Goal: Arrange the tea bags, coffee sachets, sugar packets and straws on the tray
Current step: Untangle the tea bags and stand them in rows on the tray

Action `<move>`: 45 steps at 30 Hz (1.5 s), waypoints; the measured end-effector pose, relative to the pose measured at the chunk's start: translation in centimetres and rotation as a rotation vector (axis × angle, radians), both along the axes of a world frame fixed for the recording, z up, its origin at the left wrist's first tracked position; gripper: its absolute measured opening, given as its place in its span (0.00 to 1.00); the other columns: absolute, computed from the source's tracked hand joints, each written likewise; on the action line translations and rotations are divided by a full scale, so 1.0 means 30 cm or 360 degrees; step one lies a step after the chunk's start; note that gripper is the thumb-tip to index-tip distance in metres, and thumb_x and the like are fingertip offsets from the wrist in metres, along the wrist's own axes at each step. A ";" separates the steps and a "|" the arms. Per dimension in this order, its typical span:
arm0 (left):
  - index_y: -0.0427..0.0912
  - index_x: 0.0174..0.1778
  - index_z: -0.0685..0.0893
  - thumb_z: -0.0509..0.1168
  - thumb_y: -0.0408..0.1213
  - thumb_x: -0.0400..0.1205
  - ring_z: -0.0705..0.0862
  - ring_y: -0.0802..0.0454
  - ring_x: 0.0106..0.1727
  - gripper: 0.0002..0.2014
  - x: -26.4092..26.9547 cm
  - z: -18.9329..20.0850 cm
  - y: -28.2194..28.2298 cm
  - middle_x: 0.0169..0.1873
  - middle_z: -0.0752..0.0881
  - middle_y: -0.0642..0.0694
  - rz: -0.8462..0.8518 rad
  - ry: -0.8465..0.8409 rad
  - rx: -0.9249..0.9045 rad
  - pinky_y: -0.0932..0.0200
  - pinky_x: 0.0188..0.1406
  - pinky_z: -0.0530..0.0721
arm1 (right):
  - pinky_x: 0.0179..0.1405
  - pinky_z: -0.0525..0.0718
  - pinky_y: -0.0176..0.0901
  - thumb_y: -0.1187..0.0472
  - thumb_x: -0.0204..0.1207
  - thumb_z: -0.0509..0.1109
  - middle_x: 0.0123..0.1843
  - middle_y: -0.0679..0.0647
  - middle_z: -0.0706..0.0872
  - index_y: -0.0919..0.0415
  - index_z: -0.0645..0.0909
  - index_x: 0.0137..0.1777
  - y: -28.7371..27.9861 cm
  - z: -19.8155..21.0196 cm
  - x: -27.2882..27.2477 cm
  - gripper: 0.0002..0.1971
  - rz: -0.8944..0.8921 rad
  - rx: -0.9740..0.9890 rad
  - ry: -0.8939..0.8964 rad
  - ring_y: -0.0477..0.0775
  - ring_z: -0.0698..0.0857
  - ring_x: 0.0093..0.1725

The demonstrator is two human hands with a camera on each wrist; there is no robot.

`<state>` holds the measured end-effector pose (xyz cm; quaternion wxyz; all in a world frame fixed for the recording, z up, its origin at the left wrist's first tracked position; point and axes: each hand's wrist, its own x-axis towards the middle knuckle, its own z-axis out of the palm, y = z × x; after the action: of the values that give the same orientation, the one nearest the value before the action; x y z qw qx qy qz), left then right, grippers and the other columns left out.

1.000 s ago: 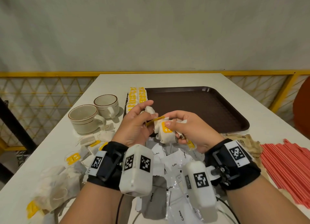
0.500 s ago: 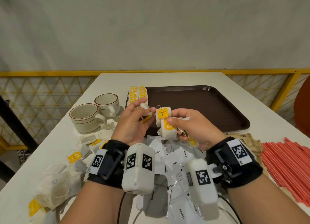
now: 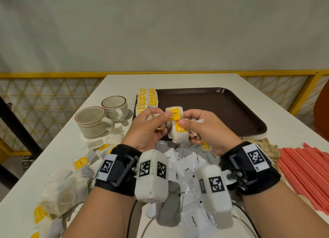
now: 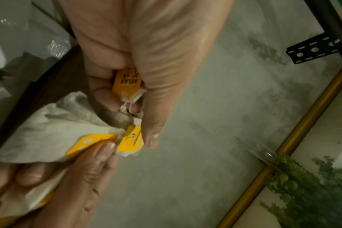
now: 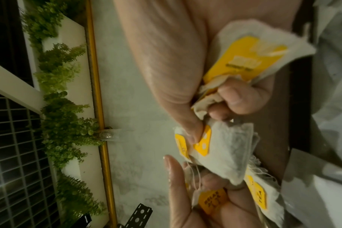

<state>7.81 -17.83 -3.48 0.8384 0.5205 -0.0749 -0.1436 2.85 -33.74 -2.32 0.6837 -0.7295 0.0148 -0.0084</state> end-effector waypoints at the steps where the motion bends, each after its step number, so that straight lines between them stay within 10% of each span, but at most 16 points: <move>1: 0.43 0.37 0.78 0.72 0.30 0.71 0.77 0.58 0.24 0.09 -0.001 -0.002 -0.002 0.21 0.79 0.51 0.0013 -0.0020 0.0022 0.63 0.29 0.80 | 0.18 0.69 0.34 0.64 0.80 0.69 0.39 0.59 0.82 0.63 0.85 0.54 0.002 -0.001 -0.001 0.07 0.0001 0.0001 0.0004 0.45 0.73 0.26; 11: 0.45 0.35 0.79 0.70 0.25 0.76 0.79 0.57 0.31 0.11 0.021 -0.003 0.019 0.37 0.83 0.46 0.0349 -0.0007 0.0097 0.65 0.27 0.81 | 0.21 0.73 0.35 0.71 0.74 0.73 0.40 0.55 0.84 0.61 0.84 0.55 -0.013 0.025 -0.008 0.11 0.0045 -0.0033 -0.0054 0.45 0.76 0.28; 16: 0.44 0.36 0.79 0.68 0.24 0.77 0.80 0.56 0.30 0.11 0.007 -0.001 0.003 0.32 0.83 0.47 0.0173 -0.0071 0.0190 0.63 0.29 0.82 | 0.22 0.68 0.36 0.67 0.73 0.75 0.34 0.53 0.82 0.58 0.87 0.44 0.000 0.023 -0.011 0.04 -0.0027 0.0010 -0.0187 0.45 0.73 0.27; 21: 0.41 0.37 0.79 0.63 0.21 0.79 0.76 0.57 0.25 0.11 -0.007 -0.001 -0.012 0.23 0.79 0.48 0.0017 -0.0084 0.0190 0.64 0.26 0.81 | 0.21 0.70 0.33 0.69 0.74 0.74 0.42 0.54 0.84 0.57 0.85 0.59 0.011 0.010 -0.002 0.14 -0.0169 0.0131 -0.0236 0.42 0.77 0.27; 29: 0.40 0.47 0.79 0.70 0.41 0.76 0.79 0.56 0.27 0.10 0.000 0.017 -0.009 0.35 0.86 0.42 -0.0132 0.0334 -0.0179 0.63 0.25 0.83 | 0.20 0.70 0.35 0.64 0.78 0.71 0.35 0.55 0.82 0.59 0.84 0.49 0.001 0.013 0.003 0.02 -0.0257 0.0015 -0.0162 0.45 0.74 0.26; 35: 0.35 0.54 0.76 0.60 0.37 0.83 0.82 0.42 0.45 0.09 0.016 0.024 0.008 0.48 0.78 0.33 -0.0103 0.0636 -0.0463 0.52 0.37 0.88 | 0.20 0.71 0.34 0.65 0.76 0.73 0.39 0.54 0.85 0.59 0.85 0.55 -0.019 0.014 0.006 0.08 -0.0318 0.0010 -0.0165 0.45 0.76 0.28; 40: 0.34 0.58 0.76 0.53 0.21 0.80 0.81 0.34 0.63 0.13 0.024 0.004 -0.008 0.57 0.77 0.29 -0.0087 0.0566 -0.0558 0.35 0.69 0.75 | 0.17 0.66 0.34 0.61 0.69 0.76 0.27 0.52 0.81 0.63 0.85 0.48 -0.011 0.019 -0.006 0.10 0.0086 0.0178 -0.0050 0.45 0.72 0.22; 45: 0.34 0.63 0.74 0.52 0.25 0.82 0.81 0.36 0.62 0.15 0.015 0.007 -0.019 0.52 0.79 0.31 -0.0158 0.0559 -0.0582 0.33 0.67 0.75 | 0.25 0.71 0.38 0.60 0.69 0.78 0.43 0.56 0.88 0.63 0.87 0.49 0.031 -0.009 -0.002 0.11 0.0033 -0.0040 -0.0109 0.51 0.79 0.34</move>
<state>8.26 -18.39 -3.25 0.9107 0.3230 0.0216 -0.2567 2.81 -32.82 -2.60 0.6747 -0.7374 -0.0163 -0.0264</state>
